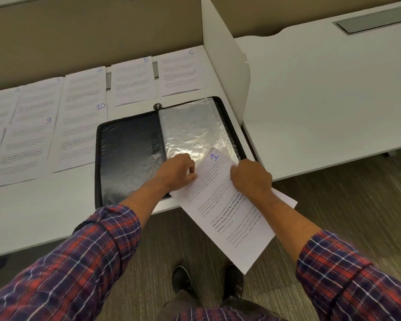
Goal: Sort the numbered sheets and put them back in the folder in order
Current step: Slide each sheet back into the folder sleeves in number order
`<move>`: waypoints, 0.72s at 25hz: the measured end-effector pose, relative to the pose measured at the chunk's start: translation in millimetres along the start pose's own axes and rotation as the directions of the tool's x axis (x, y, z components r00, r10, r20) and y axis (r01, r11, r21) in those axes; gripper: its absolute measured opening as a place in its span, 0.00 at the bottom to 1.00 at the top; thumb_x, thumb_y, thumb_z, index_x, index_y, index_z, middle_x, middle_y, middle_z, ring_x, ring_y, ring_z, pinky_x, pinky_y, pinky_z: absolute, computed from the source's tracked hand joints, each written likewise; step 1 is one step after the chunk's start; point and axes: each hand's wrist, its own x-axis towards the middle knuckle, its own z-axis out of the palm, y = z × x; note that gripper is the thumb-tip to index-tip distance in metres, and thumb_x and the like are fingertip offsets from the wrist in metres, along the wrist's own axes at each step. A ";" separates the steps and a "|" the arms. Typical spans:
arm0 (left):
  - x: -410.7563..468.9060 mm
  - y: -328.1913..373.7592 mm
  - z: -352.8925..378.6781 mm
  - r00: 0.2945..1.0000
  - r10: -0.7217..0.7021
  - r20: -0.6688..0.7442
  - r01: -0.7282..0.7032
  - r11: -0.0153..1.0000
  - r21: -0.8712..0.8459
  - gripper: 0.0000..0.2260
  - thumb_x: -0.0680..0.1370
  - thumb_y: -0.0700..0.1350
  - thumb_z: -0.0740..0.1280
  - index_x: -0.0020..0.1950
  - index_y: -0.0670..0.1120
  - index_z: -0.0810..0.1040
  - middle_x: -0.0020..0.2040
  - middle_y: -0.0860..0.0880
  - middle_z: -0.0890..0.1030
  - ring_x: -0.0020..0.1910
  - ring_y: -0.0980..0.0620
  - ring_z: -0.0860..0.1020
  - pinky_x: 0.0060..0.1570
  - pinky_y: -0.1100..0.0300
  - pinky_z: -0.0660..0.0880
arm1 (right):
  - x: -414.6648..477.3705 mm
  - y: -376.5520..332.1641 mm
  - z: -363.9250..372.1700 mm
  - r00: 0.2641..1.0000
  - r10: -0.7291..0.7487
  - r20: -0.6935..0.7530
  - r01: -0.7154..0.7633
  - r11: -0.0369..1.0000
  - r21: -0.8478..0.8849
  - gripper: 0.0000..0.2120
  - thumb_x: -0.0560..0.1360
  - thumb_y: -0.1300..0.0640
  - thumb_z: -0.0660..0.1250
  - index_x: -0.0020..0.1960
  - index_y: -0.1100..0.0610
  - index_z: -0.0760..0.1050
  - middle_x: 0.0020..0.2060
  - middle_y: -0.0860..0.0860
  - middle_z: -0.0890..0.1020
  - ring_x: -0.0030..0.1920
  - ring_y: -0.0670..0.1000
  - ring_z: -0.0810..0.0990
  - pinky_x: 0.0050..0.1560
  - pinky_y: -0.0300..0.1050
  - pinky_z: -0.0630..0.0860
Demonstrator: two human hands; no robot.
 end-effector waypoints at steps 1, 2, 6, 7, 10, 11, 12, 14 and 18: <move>0.8 2.4 5.6 1.000 -0.015 -0.015 0.015 1.000 0.010 0.07 0.79 0.52 0.73 0.47 0.49 0.82 0.54 0.52 0.79 0.51 0.52 0.77 0.54 0.55 0.78 | -0.3 1.6 3.1 1.000 0.001 0.005 -0.001 1.000 0.013 0.18 0.85 0.44 0.54 0.51 0.55 0.76 0.45 0.51 0.82 0.42 0.53 0.80 0.44 0.49 0.74; 1.1 4.5 10.3 0.999 -0.031 -0.035 0.031 0.999 0.020 0.07 0.79 0.52 0.73 0.48 0.49 0.82 0.54 0.51 0.78 0.50 0.52 0.77 0.53 0.54 0.78 | -2.5 2.8 6.3 1.000 -0.015 -0.023 0.015 1.000 -0.007 0.18 0.85 0.44 0.54 0.51 0.55 0.76 0.45 0.51 0.82 0.42 0.53 0.81 0.44 0.50 0.77; 3.0 5.8 20.3 0.994 -0.062 -0.087 0.066 0.997 0.050 0.07 0.79 0.52 0.73 0.47 0.49 0.82 0.53 0.51 0.78 0.50 0.52 0.76 0.53 0.54 0.79 | -15.1 2.7 27.0 0.817 -0.446 -0.367 0.382 0.894 -0.236 0.11 0.83 0.48 0.62 0.56 0.56 0.75 0.50 0.54 0.80 0.46 0.53 0.79 0.49 0.52 0.78; 3.0 5.9 20.6 0.994 -0.061 -0.092 0.066 0.996 0.052 0.07 0.79 0.52 0.73 0.47 0.49 0.82 0.52 0.51 0.79 0.50 0.52 0.76 0.53 0.54 0.78 | -17.9 -0.4 33.5 0.748 -0.574 -0.333 0.524 0.819 -0.235 0.11 0.83 0.49 0.63 0.58 0.56 0.75 0.52 0.54 0.81 0.48 0.53 0.79 0.52 0.51 0.78; 2.5 5.1 21.2 0.992 -0.063 -0.114 0.068 0.997 0.048 0.06 0.79 0.51 0.73 0.47 0.49 0.82 0.52 0.51 0.79 0.49 0.53 0.76 0.51 0.58 0.77 | -24.6 -10.2 55.6 0.589 -0.803 -0.092 0.775 0.594 -0.215 0.12 0.83 0.50 0.63 0.61 0.56 0.78 0.56 0.54 0.83 0.54 0.53 0.81 0.63 0.49 0.77; 2.1 5.5 21.9 0.990 -0.067 -0.126 0.074 0.996 0.048 0.06 0.79 0.51 0.73 0.48 0.49 0.82 0.52 0.51 0.80 0.49 0.53 0.76 0.51 0.59 0.76 | -23.9 -10.2 63.8 0.572 -0.819 -0.047 0.792 0.566 -0.229 0.14 0.83 0.50 0.64 0.63 0.57 0.78 0.58 0.54 0.83 0.58 0.54 0.82 0.67 0.50 0.76; 1.3 6.3 23.1 0.988 -0.075 -0.134 0.082 0.996 0.046 0.06 0.79 0.51 0.73 0.48 0.49 0.82 0.51 0.52 0.80 0.48 0.53 0.76 0.50 0.59 0.76 | -23.2 -8.8 71.0 0.579 -0.815 -0.015 0.787 0.564 -0.252 0.17 0.83 0.49 0.64 0.67 0.58 0.77 0.63 0.55 0.82 0.62 0.56 0.81 0.71 0.52 0.73; 1.1 6.3 24.3 0.985 -0.094 -0.146 0.098 0.995 0.022 0.06 0.79 0.51 0.72 0.48 0.49 0.82 0.51 0.52 0.80 0.47 0.53 0.77 0.50 0.59 0.77 | -20.8 -4.6 80.5 0.628 -0.776 0.056 0.758 0.593 -0.271 0.25 0.85 0.46 0.60 0.77 0.57 0.69 0.75 0.56 0.74 0.75 0.59 0.72 0.78 0.56 0.61; 0.0 -4.2 13.4 0.984 -0.133 -0.118 0.115 0.982 -0.148 0.05 0.80 0.50 0.71 0.49 0.49 0.80 0.51 0.52 0.80 0.49 0.52 0.78 0.53 0.54 0.79 | -11.2 0.3 84.7 0.671 -0.709 0.217 0.738 0.610 -0.289 0.34 0.85 0.34 0.46 0.85 0.48 0.43 0.85 0.53 0.46 0.84 0.57 0.43 0.83 0.60 0.43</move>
